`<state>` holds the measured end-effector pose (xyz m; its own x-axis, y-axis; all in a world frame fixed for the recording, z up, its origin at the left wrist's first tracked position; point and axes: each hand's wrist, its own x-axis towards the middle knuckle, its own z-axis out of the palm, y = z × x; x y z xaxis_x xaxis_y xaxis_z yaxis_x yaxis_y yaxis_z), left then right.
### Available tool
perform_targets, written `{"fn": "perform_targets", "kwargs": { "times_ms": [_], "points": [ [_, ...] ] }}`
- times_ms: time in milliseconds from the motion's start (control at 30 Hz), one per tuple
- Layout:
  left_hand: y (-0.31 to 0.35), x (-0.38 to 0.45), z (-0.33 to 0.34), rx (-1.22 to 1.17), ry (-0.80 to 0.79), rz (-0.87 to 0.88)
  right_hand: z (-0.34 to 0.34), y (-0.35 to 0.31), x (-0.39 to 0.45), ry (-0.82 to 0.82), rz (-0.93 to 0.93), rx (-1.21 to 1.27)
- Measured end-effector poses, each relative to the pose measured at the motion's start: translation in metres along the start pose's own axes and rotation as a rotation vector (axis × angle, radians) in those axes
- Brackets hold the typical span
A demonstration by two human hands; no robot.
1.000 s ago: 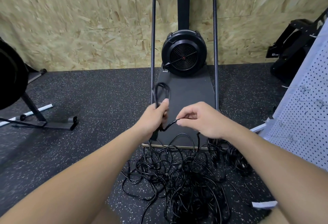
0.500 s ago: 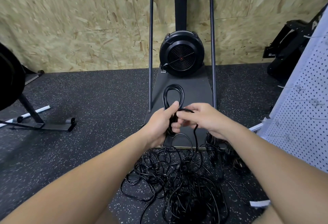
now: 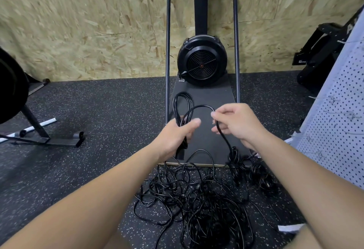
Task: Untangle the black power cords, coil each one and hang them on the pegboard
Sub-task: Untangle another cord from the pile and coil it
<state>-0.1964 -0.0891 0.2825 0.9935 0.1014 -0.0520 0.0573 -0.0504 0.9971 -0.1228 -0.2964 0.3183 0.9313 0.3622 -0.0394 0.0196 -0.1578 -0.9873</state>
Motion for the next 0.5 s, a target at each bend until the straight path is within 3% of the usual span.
{"fn": "perform_targets", "kwargs": {
  "times_ms": [267, 333, 433, 500],
  "points": [
    [0.0, -0.017, 0.033, 0.134, -0.202, 0.037, 0.029, -0.025, -0.017, 0.146, -0.063, 0.241],
    [0.003, -0.019, 0.041, 0.084, -0.182, 0.032, 0.025, -0.024, -0.015, 0.239, -0.148, 0.077],
    [0.004, -0.019, 0.043, 0.024, -0.156, 0.016, 0.015, -0.019, -0.012, 0.378, -0.365, -0.373],
    [0.002, -0.019, 0.042, -0.001, -0.16, 0.006, 0.012, -0.018, -0.01, 0.398, -0.408, -0.415]
  ]
}}
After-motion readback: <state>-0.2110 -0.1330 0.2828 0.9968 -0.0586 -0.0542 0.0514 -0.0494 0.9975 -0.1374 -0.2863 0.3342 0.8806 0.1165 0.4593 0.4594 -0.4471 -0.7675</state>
